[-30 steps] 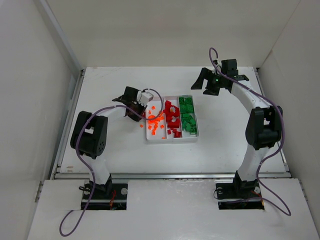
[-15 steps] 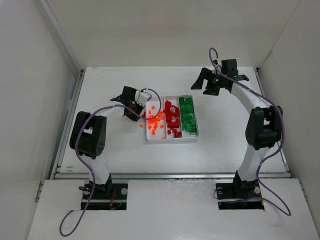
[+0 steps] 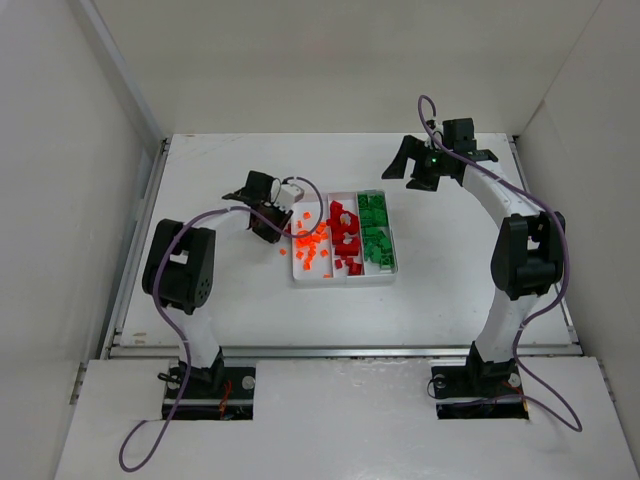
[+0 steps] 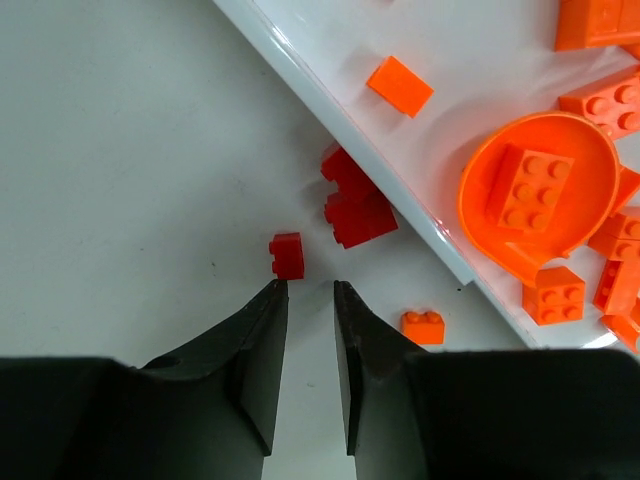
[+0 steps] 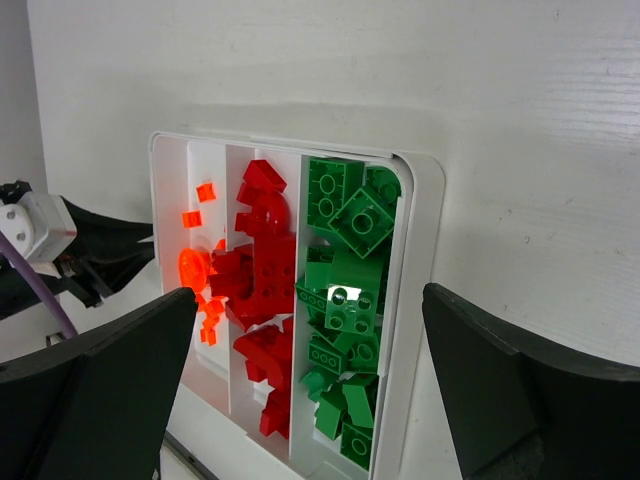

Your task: Sort the legos into containers by color

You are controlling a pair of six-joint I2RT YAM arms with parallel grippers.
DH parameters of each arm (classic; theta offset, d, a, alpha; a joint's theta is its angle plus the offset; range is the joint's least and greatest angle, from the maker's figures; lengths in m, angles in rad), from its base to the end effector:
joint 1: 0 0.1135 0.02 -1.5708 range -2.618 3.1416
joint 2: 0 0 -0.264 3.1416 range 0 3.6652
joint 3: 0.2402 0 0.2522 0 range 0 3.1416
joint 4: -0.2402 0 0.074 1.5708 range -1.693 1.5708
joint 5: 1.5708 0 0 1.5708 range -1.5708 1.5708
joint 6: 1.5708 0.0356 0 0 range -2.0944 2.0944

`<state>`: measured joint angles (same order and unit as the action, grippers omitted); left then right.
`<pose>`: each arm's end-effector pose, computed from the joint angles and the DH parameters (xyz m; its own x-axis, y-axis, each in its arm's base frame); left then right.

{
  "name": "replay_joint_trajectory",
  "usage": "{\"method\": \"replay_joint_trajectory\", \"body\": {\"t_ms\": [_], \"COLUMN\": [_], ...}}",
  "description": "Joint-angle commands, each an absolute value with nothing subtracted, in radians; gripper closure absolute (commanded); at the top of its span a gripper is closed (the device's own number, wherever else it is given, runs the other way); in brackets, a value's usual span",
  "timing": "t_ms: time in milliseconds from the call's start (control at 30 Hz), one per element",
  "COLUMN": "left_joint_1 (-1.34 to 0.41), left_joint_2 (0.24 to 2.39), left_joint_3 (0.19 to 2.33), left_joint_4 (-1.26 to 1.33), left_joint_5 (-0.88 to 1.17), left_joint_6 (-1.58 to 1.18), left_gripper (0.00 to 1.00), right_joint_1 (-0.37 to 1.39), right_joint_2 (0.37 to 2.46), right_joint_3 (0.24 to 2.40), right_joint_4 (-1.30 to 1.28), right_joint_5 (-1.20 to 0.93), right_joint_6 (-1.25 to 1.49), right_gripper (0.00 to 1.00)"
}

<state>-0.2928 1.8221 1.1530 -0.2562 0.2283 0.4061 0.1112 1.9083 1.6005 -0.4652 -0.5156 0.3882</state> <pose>0.3619 -0.1175 0.1775 -0.5400 0.5647 -0.6241 0.6802 0.7296 0.0716 0.4296 0.0656 0.2723 -0.8116 0.2407 -0.5322 -0.1513 0.7934 0.5896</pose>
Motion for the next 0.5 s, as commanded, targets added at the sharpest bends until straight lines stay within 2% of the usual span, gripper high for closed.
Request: {"method": "replay_joint_trajectory", "body": {"t_ms": [0,433,467], "left_joint_1": [-0.288,-0.298,-0.298], "left_joint_2": [1.847,1.879,1.879], "left_joint_3": [1.209,1.224,1.224], "left_joint_4": [-0.275,-0.253,-0.253], "left_joint_5": [0.242,0.196,0.196], "left_joint_6": [0.403,0.373,0.373], "left_gripper": [0.77,0.80,0.76], "right_joint_1": [0.106,0.106,0.106], "right_joint_2": [1.853,1.862,1.862], "right_joint_3": [1.602,1.612,1.621], "right_joint_4": [-0.459,-0.459,-0.459], "right_joint_5": [-0.511,-0.511,-0.511], "right_joint_6": [0.373,0.373,0.373], "right_gripper": [0.00,0.00,0.00]}}
